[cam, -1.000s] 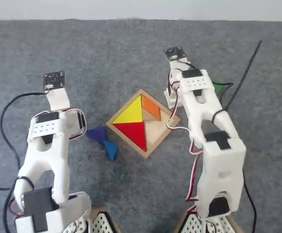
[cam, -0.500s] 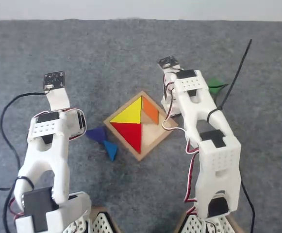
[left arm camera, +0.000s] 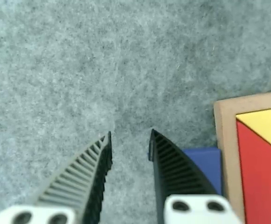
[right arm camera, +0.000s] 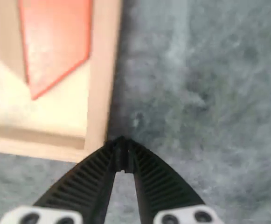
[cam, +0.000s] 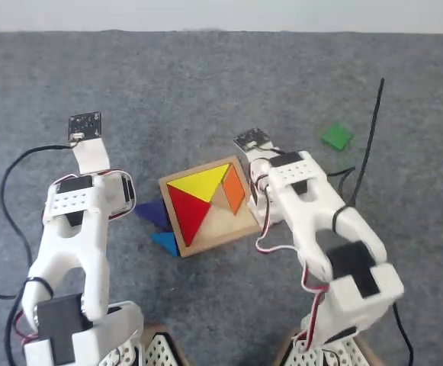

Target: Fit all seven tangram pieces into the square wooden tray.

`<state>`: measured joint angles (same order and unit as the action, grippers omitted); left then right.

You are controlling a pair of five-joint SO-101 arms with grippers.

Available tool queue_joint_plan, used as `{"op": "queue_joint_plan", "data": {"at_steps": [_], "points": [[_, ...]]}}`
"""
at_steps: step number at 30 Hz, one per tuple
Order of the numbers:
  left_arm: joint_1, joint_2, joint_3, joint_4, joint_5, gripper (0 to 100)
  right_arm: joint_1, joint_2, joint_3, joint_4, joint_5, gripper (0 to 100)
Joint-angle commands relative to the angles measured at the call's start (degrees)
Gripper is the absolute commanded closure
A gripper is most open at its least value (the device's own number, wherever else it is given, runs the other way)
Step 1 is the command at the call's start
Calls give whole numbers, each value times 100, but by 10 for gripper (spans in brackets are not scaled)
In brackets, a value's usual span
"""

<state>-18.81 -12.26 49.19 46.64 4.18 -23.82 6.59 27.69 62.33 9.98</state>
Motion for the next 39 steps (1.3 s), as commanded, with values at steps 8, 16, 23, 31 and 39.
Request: {"op": "queue_joint_plan", "data": {"at_steps": [8, 16, 23, 31, 39], "points": [[0, -35, -31, -114, -35, 877, -1059, -989, -70, 57, 53, 987], [0, -35, -31, -114, -26, 877, -919, 242, -870, 40, 62, 987], [0, -35, -31, -114, -26, 877, -919, 1095, -1600, 57, 62, 989], [0, -35, -31, -114, -26, 877, -910, 1349, -2224, 92, 62, 988], [0, -35, -31, -114, -35, 877, -576, 1305, -2585, 31, 53, 989]]}}
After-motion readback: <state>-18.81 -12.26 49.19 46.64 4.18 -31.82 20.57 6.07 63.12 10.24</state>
